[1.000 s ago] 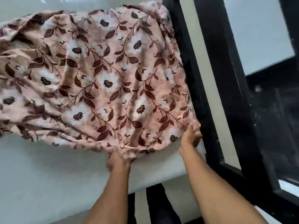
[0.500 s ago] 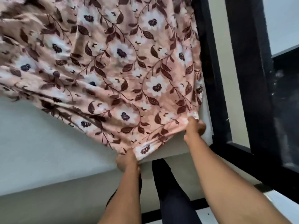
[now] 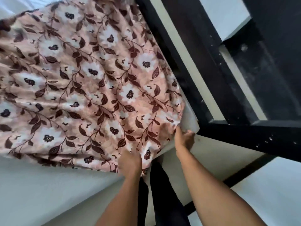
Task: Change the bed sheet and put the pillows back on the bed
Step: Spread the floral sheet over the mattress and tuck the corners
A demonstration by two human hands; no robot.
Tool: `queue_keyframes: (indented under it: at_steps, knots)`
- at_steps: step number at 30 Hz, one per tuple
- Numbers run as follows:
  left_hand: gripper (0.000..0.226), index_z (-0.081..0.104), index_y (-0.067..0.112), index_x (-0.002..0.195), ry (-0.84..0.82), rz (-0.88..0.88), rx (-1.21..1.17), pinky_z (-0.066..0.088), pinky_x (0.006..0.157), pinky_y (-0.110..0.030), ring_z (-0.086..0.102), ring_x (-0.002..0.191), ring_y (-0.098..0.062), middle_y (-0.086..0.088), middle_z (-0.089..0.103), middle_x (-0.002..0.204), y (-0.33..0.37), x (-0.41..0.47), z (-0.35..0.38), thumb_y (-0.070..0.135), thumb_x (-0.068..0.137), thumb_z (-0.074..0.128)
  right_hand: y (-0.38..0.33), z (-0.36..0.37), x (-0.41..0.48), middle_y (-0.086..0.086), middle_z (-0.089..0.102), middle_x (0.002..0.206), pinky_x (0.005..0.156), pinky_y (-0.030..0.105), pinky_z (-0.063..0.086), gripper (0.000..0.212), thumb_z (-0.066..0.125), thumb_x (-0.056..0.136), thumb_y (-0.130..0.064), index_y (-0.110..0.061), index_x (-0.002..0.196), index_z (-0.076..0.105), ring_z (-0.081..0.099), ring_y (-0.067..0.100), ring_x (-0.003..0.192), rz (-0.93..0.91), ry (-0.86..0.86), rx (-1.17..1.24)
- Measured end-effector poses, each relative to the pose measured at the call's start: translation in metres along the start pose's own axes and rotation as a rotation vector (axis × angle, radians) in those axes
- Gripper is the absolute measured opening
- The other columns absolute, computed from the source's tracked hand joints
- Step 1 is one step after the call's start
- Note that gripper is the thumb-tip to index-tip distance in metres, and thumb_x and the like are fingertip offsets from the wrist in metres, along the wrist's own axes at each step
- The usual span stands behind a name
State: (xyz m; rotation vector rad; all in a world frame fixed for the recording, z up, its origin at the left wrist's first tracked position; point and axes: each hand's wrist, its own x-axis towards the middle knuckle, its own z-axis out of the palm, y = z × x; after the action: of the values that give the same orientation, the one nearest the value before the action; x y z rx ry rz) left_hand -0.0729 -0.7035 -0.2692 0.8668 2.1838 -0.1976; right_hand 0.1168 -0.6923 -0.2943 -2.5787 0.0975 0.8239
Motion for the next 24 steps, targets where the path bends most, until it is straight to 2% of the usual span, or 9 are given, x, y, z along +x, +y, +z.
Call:
queue_keyframes:
  at_steps: [4,7,9,12,15,17,19,21,24]
  knots:
    - [0.028,0.06,0.024,0.082,-0.09,0.524,-0.204,0.048,0.064,-0.028,0.063,0.074,-0.011,0.009,0.063,0.077,0.048,0.014,-0.008,0.045,0.1,0.056,-0.023,0.011,-0.013,0.005,0.074,0.114,0.079,0.025,0.046,0.029,0.068,0.089,-0.019,-0.017,0.118,0.067,0.069,0.027,0.106,-0.348,-0.196,0.023]
    - [0.039,0.061,0.025,0.105,-0.212,0.681,-0.343,0.055,0.071,-0.024,0.066,0.084,-0.001,0.014,0.067,0.092,0.08,0.034,-0.015,0.062,0.091,0.063,-0.033,0.015,-0.028,-0.01,0.07,0.129,0.094,0.018,0.051,0.051,0.066,0.092,-0.013,-0.034,0.138,0.061,0.065,0.005,0.113,-0.694,-0.752,-0.138]
    - [0.049,0.06,0.026,0.106,-0.23,0.697,-0.212,0.057,0.069,-0.028,0.066,0.084,-0.004,0.014,0.067,0.093,0.095,0.05,-0.014,0.069,0.083,0.068,-0.027,0.016,-0.023,-0.011,0.073,0.123,0.094,0.021,0.055,0.049,0.065,0.092,-0.014,-0.034,0.137,0.063,0.069,0.003,0.11,-0.699,-0.901,-0.155]
    - [0.02,0.07,0.02,0.093,-0.125,0.695,0.091,0.057,0.061,-0.031,0.065,0.069,-0.012,0.002,0.071,0.083,0.104,0.074,-0.015,0.04,0.09,0.073,-0.018,0.01,-0.002,-0.004,0.08,0.093,0.079,0.034,0.06,0.027,0.065,0.088,-0.01,-0.027,0.103,0.08,0.076,0.013,0.086,-0.423,-0.65,0.035]
    - [0.012,0.07,0.022,0.094,0.016,0.562,0.011,0.062,0.069,-0.04,0.069,0.074,-0.019,-0.002,0.071,0.087,0.105,0.095,-0.025,0.034,0.093,0.07,-0.013,0.002,0.031,-0.005,0.077,0.078,0.077,0.045,0.063,0.016,0.059,0.074,-0.035,-0.032,0.078,0.074,0.075,0.017,0.08,-0.265,-0.413,0.044]
    - [0.024,0.068,0.021,0.101,0.146,0.394,-0.061,0.058,0.085,-0.041,0.068,0.092,-0.025,-0.006,0.072,0.101,0.102,0.106,-0.032,0.043,0.092,0.069,-0.017,0.001,0.04,-0.004,0.076,0.08,0.076,0.045,0.064,0.016,0.057,0.078,-0.034,-0.027,0.079,0.071,0.074,0.019,0.08,-0.229,-0.378,-0.011]
    - [0.029,0.064,0.021,0.106,0.252,0.34,-0.032,0.053,0.084,-0.037,0.066,0.096,-0.027,-0.006,0.071,0.104,0.095,0.105,-0.035,0.048,0.094,0.066,-0.028,0.006,0.035,-0.003,0.076,0.086,0.073,0.033,0.062,0.012,0.06,0.086,-0.026,-0.023,0.089,0.071,0.074,0.019,0.083,-0.265,-0.375,-0.059]
    - [0.031,0.06,0.02,0.106,0.27,0.462,0.006,0.055,0.075,-0.037,0.064,0.085,-0.021,-0.004,0.069,0.097,0.086,0.096,-0.028,0.05,0.097,0.06,-0.043,0.016,0.029,-0.004,0.074,0.09,0.064,0.02,0.051,0.01,0.066,0.091,-0.025,-0.021,0.097,0.072,0.071,0.017,0.085,-0.318,-0.353,-0.064]
    - [0.046,0.054,0.018,0.107,0.161,0.646,0.075,0.056,0.067,-0.034,0.06,0.079,-0.014,0.002,0.062,0.091,0.069,0.082,-0.009,0.062,0.094,0.055,-0.07,0.04,0.016,-0.006,0.071,0.097,0.073,0.023,0.049,0.03,0.073,0.089,-0.039,-0.019,0.111,0.069,0.067,0.014,0.089,-0.386,-0.297,0.05]
